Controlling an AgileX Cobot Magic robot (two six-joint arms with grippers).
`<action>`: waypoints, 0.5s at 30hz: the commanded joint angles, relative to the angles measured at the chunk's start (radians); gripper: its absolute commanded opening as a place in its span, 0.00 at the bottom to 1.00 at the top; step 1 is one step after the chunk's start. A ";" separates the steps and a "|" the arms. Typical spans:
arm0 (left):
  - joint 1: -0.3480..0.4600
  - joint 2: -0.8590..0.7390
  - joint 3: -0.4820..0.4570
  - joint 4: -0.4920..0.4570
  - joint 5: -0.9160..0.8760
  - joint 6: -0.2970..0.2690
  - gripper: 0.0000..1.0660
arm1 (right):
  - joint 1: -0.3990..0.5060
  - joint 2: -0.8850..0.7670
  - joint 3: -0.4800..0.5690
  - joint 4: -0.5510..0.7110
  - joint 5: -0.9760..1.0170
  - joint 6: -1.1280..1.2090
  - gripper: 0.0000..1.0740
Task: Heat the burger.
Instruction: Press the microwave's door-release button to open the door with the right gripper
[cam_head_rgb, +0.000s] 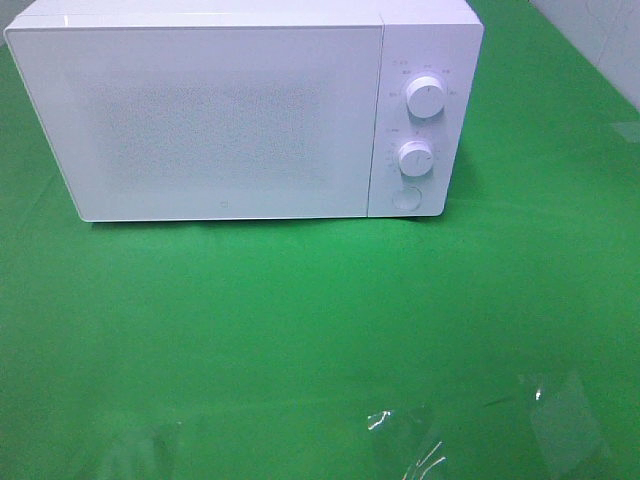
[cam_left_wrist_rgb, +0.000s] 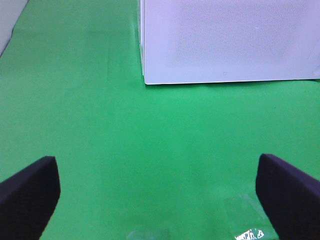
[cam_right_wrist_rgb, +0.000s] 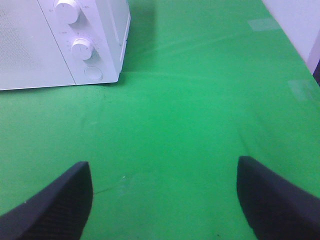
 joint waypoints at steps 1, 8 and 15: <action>0.001 -0.015 0.004 0.000 -0.007 -0.004 0.94 | -0.006 -0.025 0.000 0.002 -0.001 -0.008 0.70; 0.001 -0.015 0.004 0.000 -0.007 -0.004 0.94 | -0.006 -0.025 0.000 0.006 -0.001 -0.009 0.70; 0.001 -0.015 0.004 0.000 -0.007 -0.004 0.94 | -0.006 0.039 -0.044 0.110 -0.087 -0.012 0.70</action>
